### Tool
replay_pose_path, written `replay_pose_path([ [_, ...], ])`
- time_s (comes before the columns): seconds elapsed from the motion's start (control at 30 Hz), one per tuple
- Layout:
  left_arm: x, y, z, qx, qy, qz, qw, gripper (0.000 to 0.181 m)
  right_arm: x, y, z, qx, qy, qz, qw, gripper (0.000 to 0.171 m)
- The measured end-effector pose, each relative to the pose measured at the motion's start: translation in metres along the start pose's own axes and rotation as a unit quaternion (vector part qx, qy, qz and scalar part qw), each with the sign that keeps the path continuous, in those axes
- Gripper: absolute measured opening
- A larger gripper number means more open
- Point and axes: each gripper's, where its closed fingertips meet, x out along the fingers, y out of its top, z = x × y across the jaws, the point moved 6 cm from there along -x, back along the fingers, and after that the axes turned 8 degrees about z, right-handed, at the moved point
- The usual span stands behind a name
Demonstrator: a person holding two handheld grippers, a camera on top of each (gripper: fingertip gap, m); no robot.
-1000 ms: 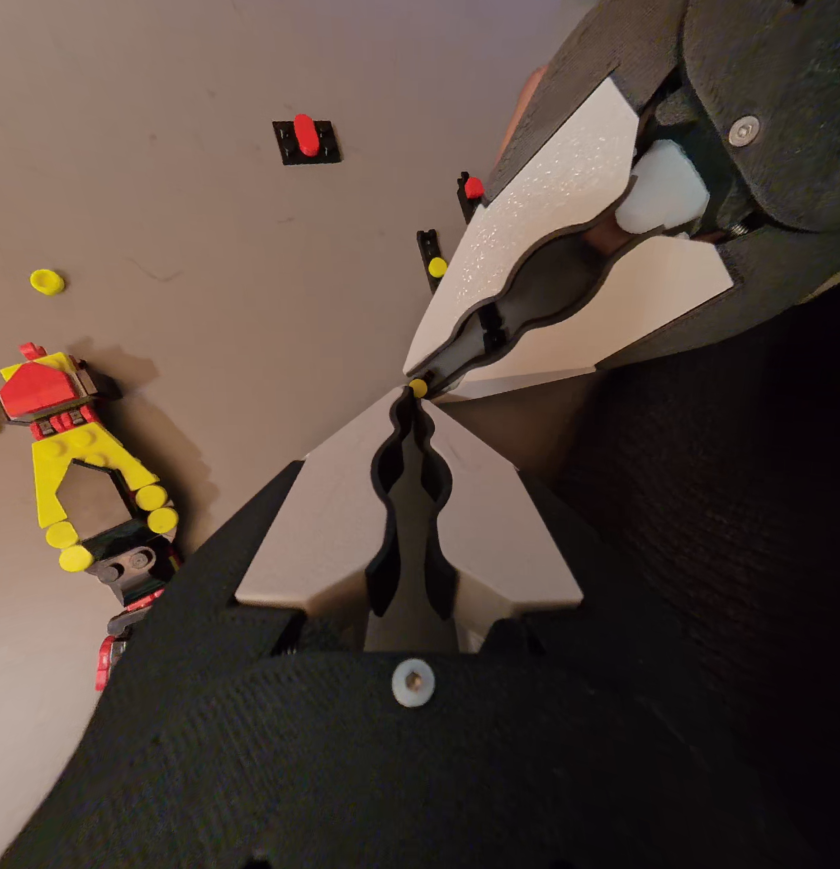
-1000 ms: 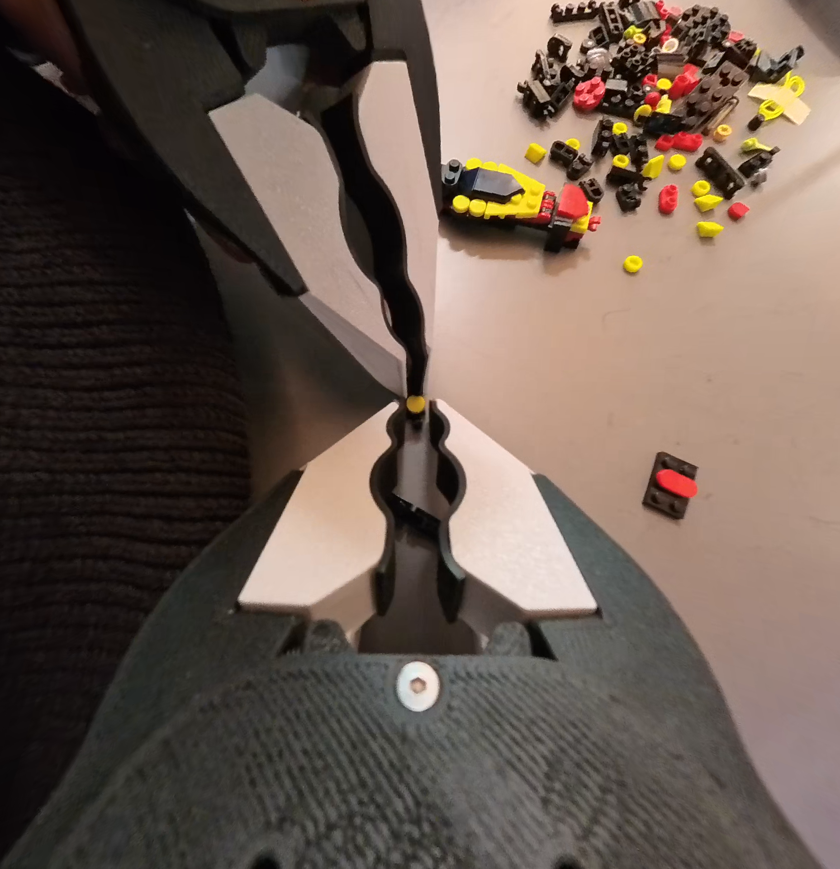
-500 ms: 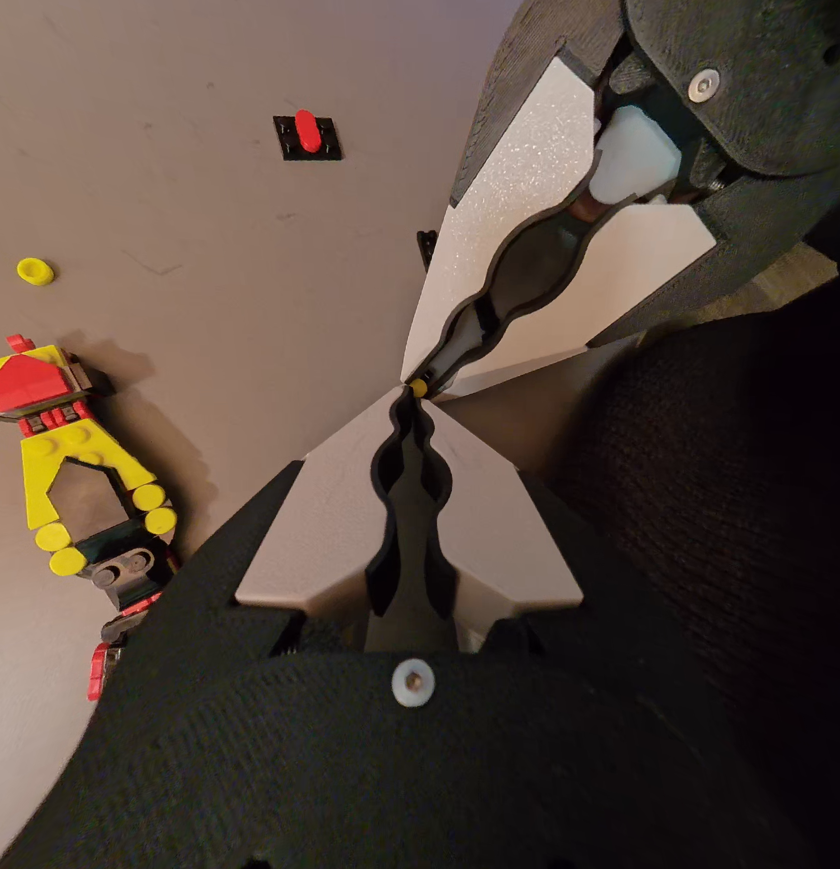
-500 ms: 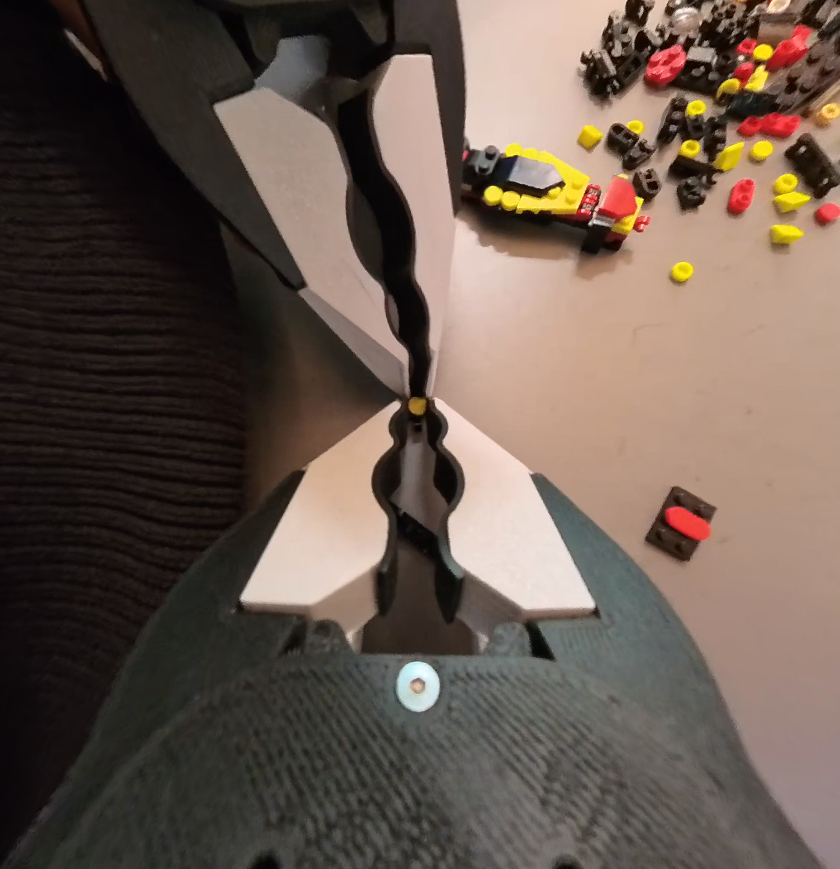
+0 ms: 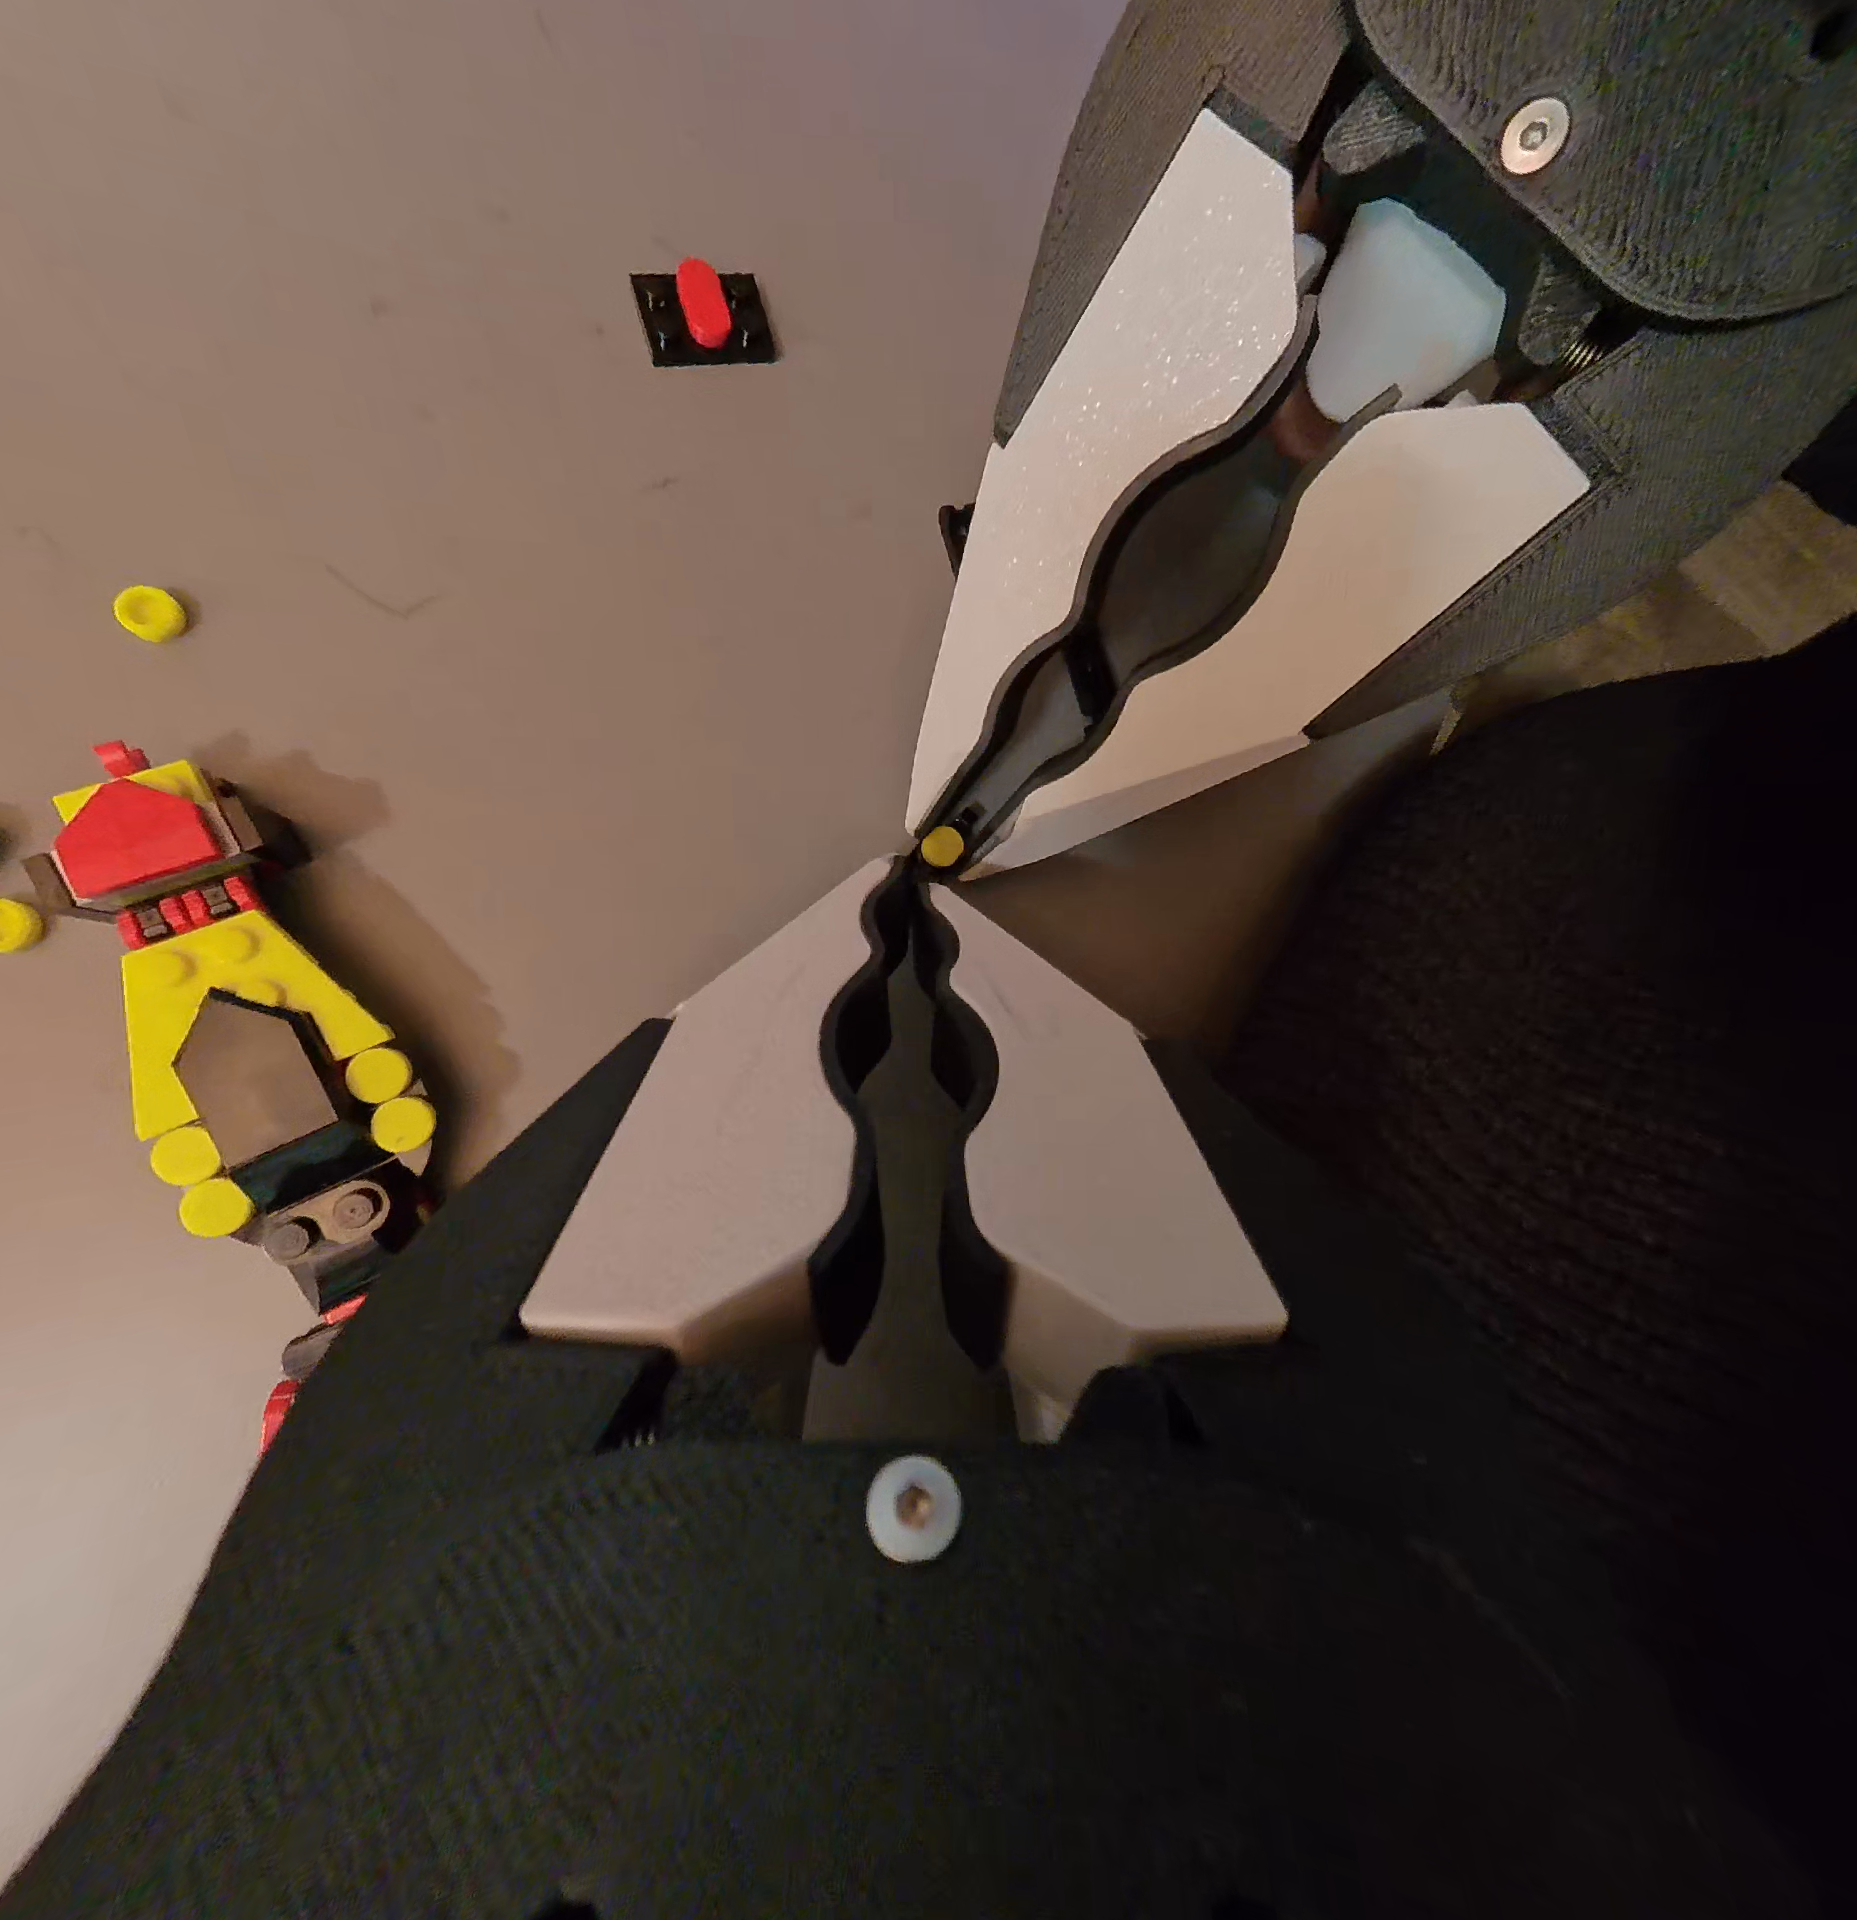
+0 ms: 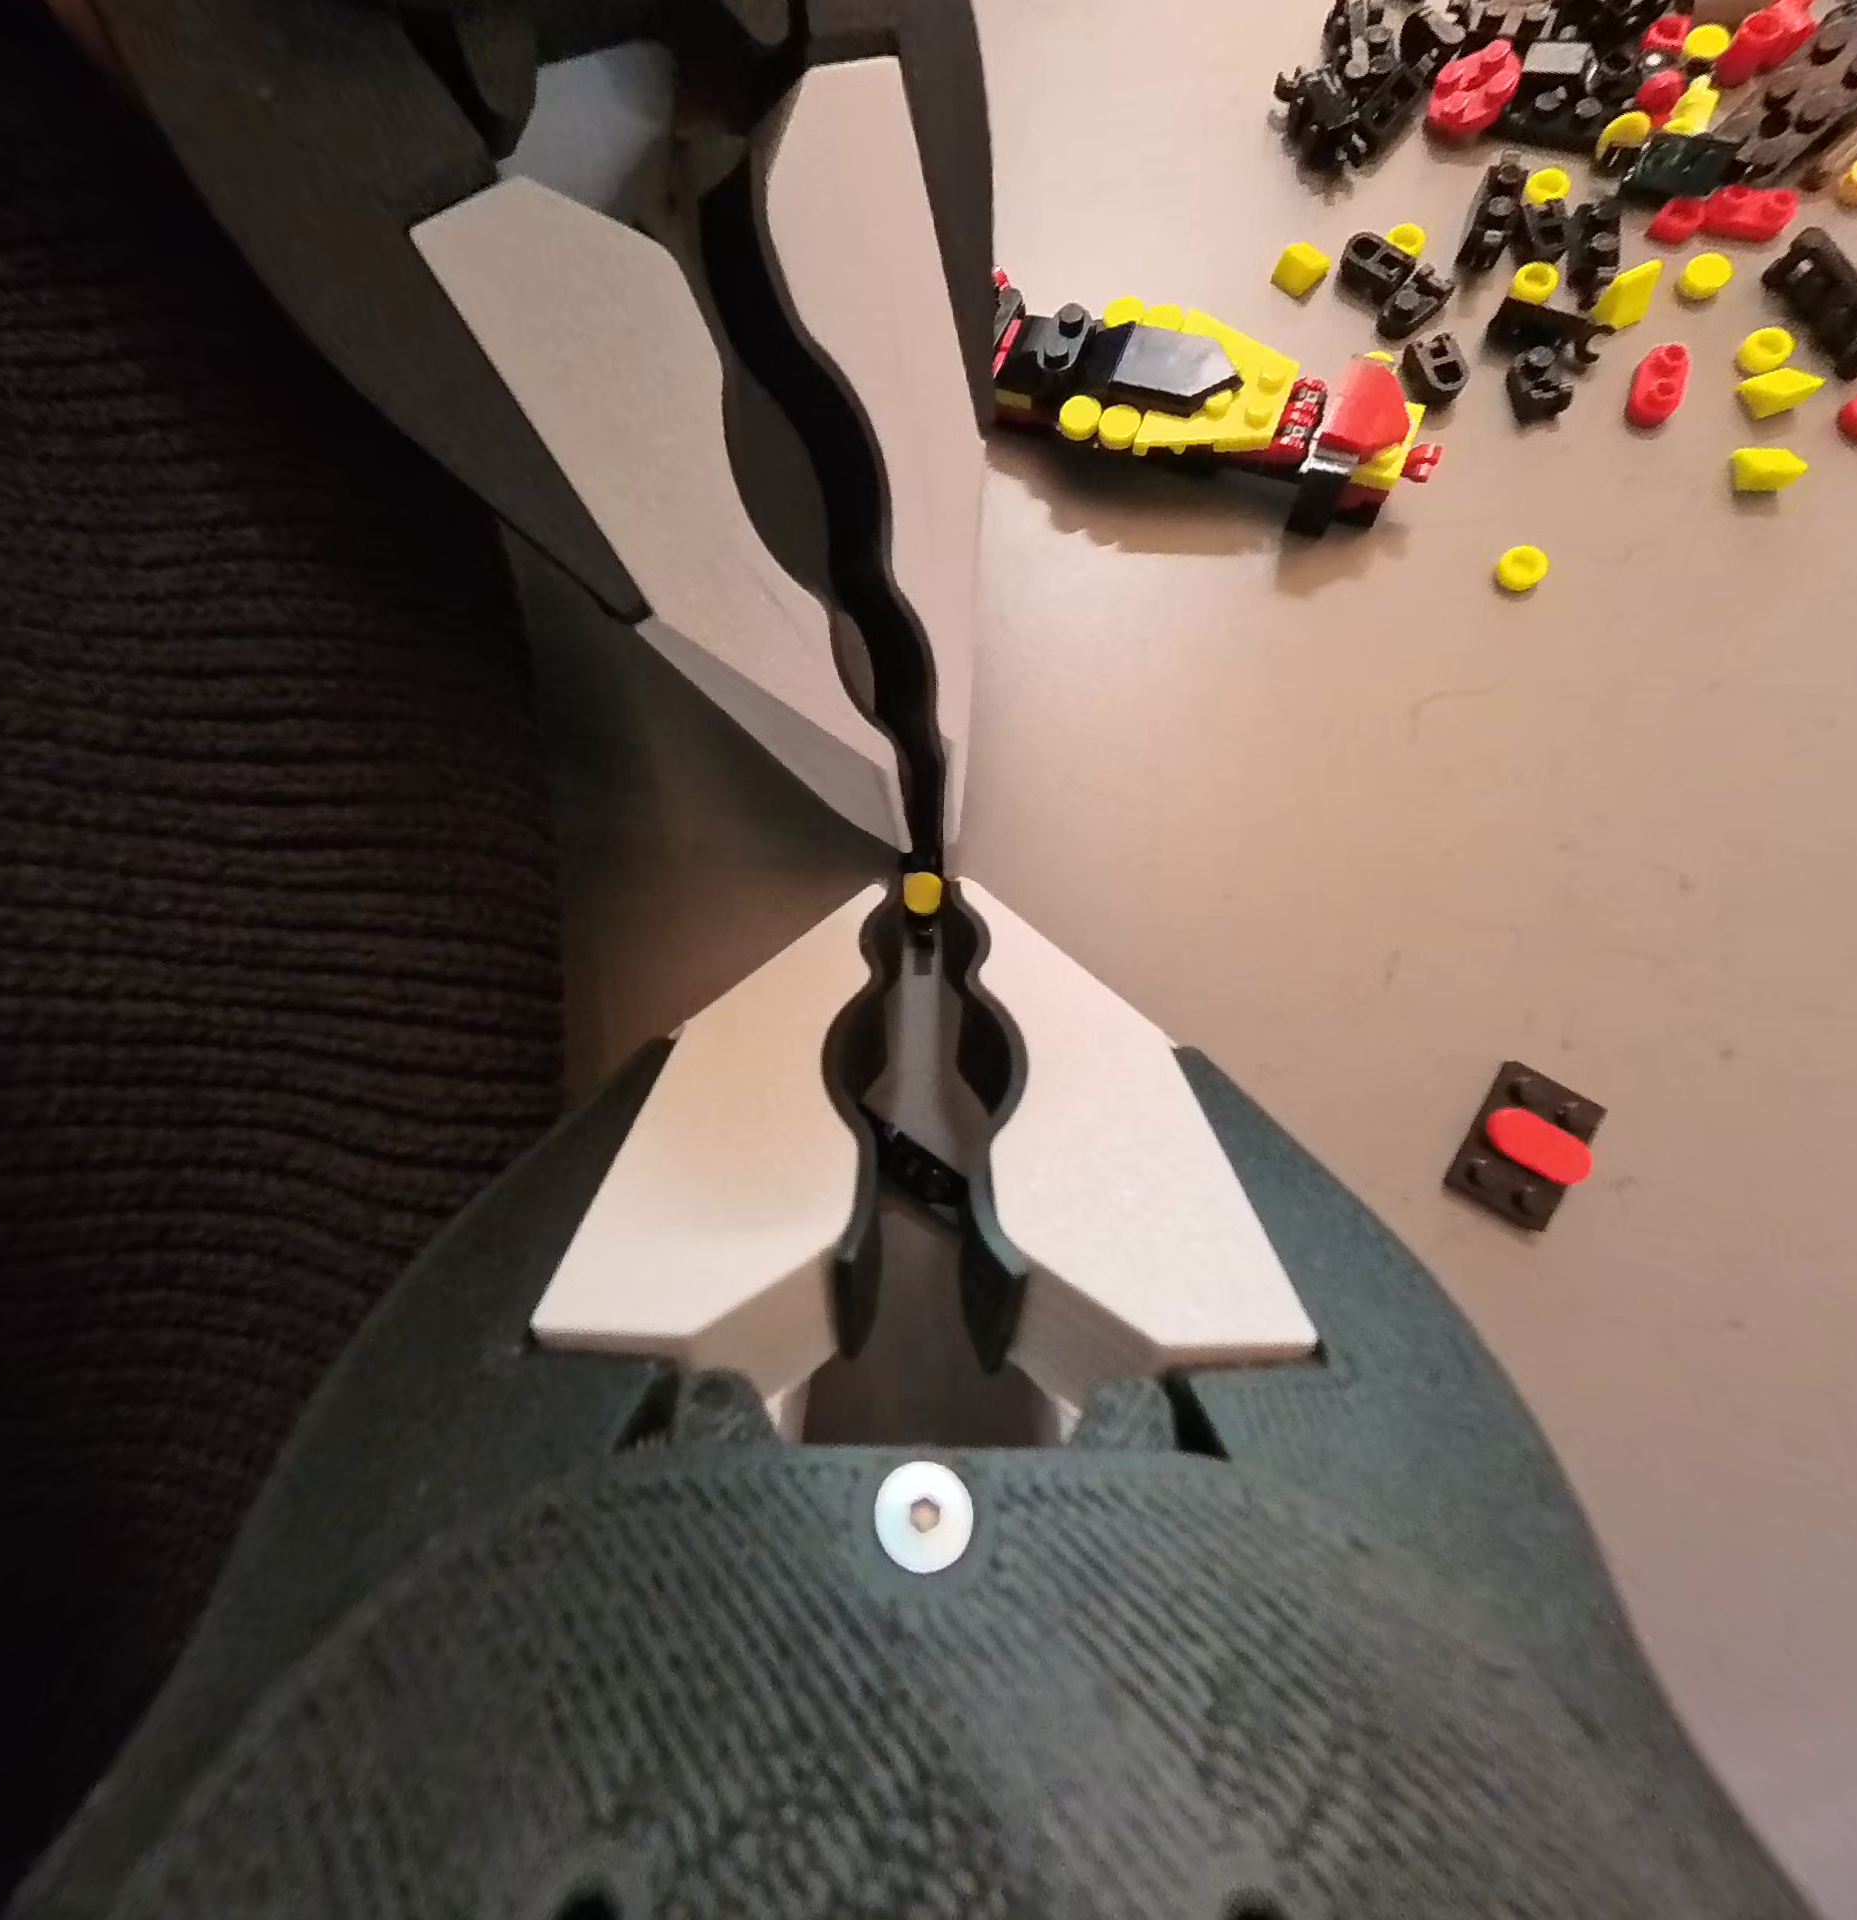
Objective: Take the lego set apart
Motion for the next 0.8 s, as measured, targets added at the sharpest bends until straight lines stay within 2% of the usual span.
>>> replay_pose_path([
  [0.17,-0.0003,-0.0001,-0.0024,-0.005,-0.010,0.001,1.000,0.000,0.0000,-0.0001,0.0001,-0.003,-0.001,0.002,1.000,0.007],
  [0.4,-0.0010,0.0008,-0.0095,0.065,-0.029,-0.020,0.997,0.018,0.0002,-0.0006,0.0001,-0.005,0.014,0.007,1.000,0.007],
  [0.63,0.0010,-0.0003,-0.0075,0.141,-0.074,-0.022,0.987,0.013,0.0006,-0.0013,0.0016,0.001,0.025,0.013,1.000,0.007],
  [0.8,0.0037,-0.0003,-0.0053,0.133,-0.085,-0.020,0.987,0.007,0.0013,-0.0019,0.0024,0.008,0.031,0.019,0.999,0.007],
])
